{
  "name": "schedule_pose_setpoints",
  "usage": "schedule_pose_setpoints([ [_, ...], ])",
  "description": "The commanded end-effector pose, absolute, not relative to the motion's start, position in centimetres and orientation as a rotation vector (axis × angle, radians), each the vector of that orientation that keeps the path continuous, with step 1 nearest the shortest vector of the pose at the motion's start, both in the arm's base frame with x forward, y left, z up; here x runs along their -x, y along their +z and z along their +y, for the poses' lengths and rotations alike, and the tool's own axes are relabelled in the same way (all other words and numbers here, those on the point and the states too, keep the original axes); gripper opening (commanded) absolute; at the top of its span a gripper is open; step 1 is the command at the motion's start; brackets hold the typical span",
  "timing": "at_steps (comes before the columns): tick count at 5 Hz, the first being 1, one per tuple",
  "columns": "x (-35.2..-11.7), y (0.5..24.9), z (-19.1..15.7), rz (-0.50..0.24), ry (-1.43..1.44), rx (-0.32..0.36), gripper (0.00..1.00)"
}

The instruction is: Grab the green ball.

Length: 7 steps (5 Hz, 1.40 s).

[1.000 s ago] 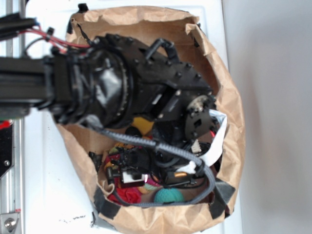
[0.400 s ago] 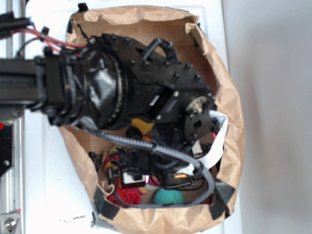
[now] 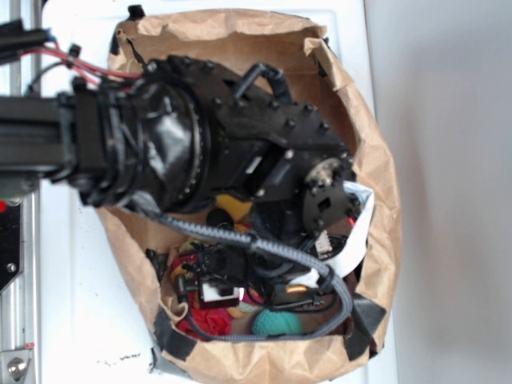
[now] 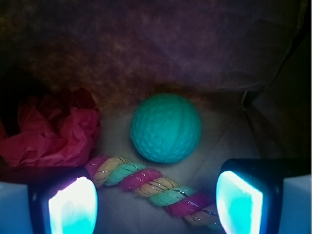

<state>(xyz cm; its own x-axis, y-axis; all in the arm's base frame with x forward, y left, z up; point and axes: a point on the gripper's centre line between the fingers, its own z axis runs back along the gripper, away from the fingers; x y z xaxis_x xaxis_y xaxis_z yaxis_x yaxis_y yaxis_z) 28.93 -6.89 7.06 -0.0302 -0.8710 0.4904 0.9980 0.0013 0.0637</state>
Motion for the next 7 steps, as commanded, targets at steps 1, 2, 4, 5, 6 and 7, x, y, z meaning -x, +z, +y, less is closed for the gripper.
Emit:
schedule_pose_setpoints([
  [1, -29.1, 9.0, -10.1, -0.494, -1.585, 0.413, 1.00],
  [2, -29.2, 8.8, -10.8, -0.505, -1.606, 0.390, 1.00],
  [4, -28.1, 6.0, -10.9, -0.476, -1.615, 0.320, 1.00],
  [5, -27.7, 4.4, -11.4, -0.494, -1.592, 0.355, 1.00],
  [6, -27.5, 3.5, -12.7, -0.527, -1.586, 0.365, 1.00],
  [7, -27.3, 2.3, -13.7, -0.473, -1.625, 0.483, 1.00],
])
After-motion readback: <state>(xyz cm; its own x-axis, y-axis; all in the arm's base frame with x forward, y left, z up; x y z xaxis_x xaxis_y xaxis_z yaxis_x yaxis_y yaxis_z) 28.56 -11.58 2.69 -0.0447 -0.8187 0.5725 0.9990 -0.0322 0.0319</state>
